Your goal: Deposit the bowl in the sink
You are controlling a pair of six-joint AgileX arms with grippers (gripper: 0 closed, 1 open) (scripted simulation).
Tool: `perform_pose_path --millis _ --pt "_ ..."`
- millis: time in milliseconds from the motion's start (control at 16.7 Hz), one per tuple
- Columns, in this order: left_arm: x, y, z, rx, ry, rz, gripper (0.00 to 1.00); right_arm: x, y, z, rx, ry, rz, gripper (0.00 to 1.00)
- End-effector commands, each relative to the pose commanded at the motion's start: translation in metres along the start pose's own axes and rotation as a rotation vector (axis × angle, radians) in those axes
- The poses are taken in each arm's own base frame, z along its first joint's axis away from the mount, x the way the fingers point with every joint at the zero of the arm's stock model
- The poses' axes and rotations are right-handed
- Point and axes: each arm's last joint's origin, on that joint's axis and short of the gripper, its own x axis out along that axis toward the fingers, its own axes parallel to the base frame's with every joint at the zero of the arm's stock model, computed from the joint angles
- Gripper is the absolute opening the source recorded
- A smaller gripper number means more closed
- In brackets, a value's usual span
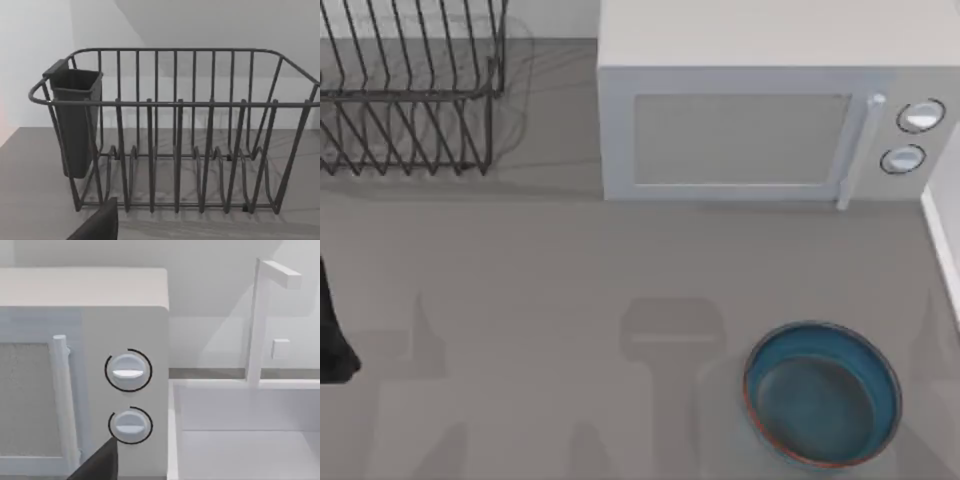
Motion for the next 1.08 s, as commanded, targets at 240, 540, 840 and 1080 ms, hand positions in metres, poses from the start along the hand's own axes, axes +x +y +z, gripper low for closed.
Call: perform_pose_path --millis 240,540,840,1080 --pt "0.0 0.0 0.0 0.0 0.0 0.0 1.0 0.0 0.002 0.006 0.014 0.033 0.015 1.0" --pt "0.0 0.0 0.0 0.0 0.0 0.0 1.0 0.009 0.012 0.039 0.091 0.307 0.089 1.0" --pt "0.0 0.0 0.0 0.0 0.0 0.0 1.0 0.048 0.037 0.063 0.13 0.836 0.119 1.0" --pt "0.0 0.0 0.0 0.0 0.0 0.0 1.0 0.084 0.068 0.069 0.097 1.22 0.083 1.0"
